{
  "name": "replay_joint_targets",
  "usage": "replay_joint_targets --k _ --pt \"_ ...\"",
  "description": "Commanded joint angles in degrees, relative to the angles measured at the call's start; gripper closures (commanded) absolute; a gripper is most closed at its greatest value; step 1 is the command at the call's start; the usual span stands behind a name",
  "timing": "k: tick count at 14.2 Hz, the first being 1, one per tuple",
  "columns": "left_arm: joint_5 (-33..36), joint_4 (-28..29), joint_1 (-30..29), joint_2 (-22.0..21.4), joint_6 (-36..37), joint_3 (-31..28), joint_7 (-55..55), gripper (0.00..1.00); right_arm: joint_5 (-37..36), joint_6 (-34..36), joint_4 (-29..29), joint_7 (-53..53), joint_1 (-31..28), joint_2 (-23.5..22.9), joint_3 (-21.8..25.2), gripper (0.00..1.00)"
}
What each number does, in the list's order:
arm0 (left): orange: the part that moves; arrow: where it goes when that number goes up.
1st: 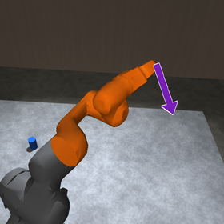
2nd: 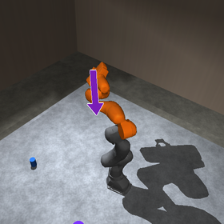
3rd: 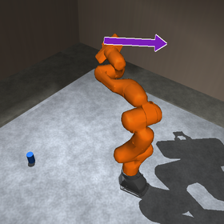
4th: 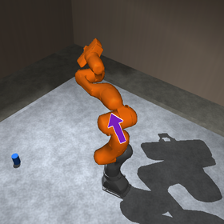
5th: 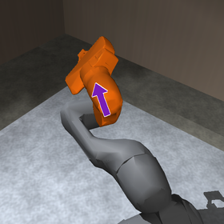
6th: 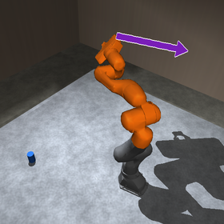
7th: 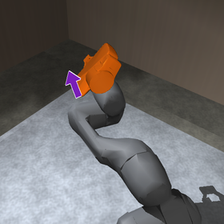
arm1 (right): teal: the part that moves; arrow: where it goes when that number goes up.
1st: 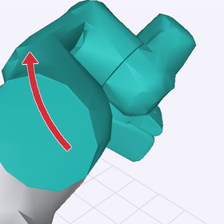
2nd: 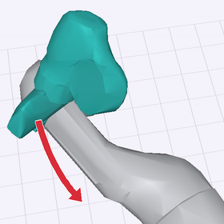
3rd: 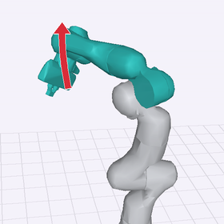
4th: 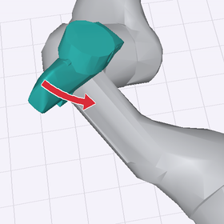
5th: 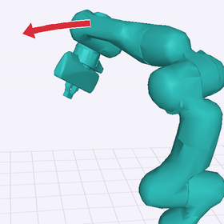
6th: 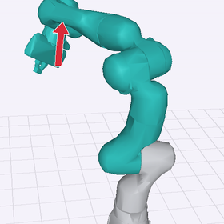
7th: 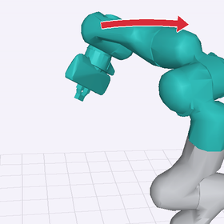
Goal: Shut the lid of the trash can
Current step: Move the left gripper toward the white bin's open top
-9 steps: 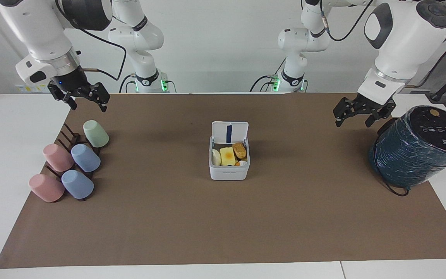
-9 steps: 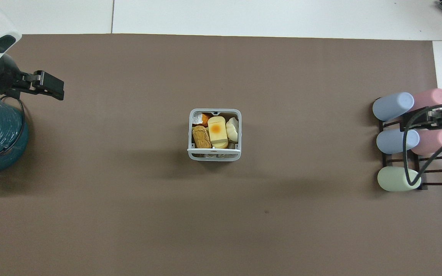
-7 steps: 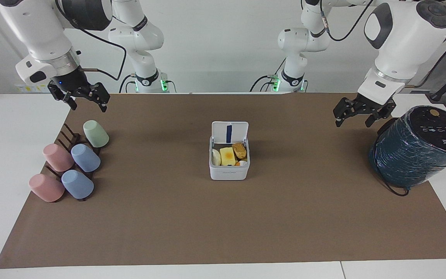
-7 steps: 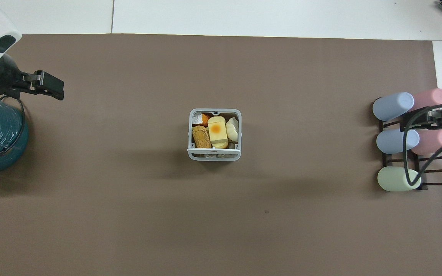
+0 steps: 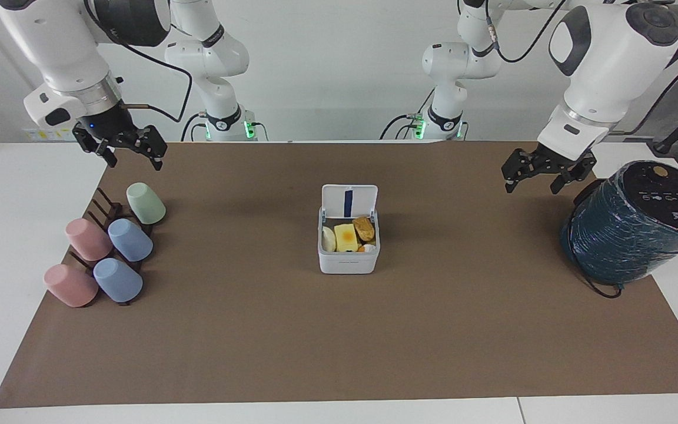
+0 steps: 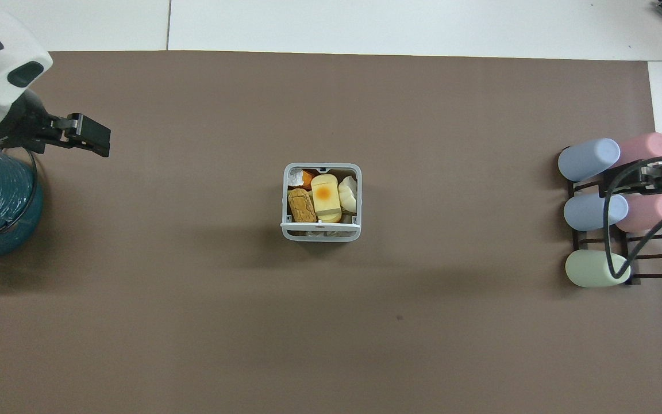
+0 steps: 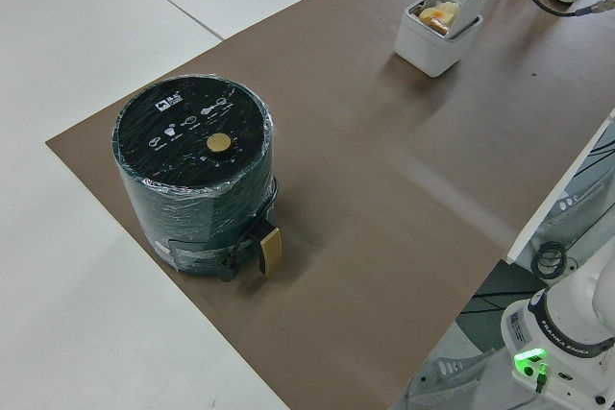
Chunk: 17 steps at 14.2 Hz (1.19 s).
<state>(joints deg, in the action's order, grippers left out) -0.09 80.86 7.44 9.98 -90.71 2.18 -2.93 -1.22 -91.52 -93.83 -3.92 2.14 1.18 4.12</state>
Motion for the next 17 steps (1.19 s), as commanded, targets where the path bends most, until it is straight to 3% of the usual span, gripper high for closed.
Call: replay_joint_targets --k 1,2,7,10,14,17 --pt "-0.52 9.64 4.32 -5.31 -5.34 -0.16 -6.71 0.00 0.60 -0.15 -1.53 1.10 -0.12 1.45 -0.08 0.00" --pt "-0.61 10.97 5.82 -5.93 -5.88 -0.16 -7.44 0.05 0.60 -0.15 -1.45 1.10 -0.12 1.45 -0.08 0.00" --pt "-2.45 14.58 10.66 -7.69 -5.97 -0.07 -15.87 0.69 0.60 -0.15 -1.44 1.10 -0.12 1.45 -0.08 0.00" --pt "-2.46 17.04 14.61 -9.18 -5.88 -0.07 -20.08 0.90 0.60 -0.15 -1.44 1.10 -0.12 1.45 -0.08 0.00" --pt "-3.24 20.82 20.59 -11.29 -6.32 0.02 -25.28 0.92 0.60 -0.15 -1.44 1.10 -0.12 1.45 0.01 0.00" --pt "-5.00 24.60 24.19 -12.87 -10.61 0.02 -30.10 0.92 0.60 -0.15 -1.44 1.10 -0.12 1.45 0.01 0.00"
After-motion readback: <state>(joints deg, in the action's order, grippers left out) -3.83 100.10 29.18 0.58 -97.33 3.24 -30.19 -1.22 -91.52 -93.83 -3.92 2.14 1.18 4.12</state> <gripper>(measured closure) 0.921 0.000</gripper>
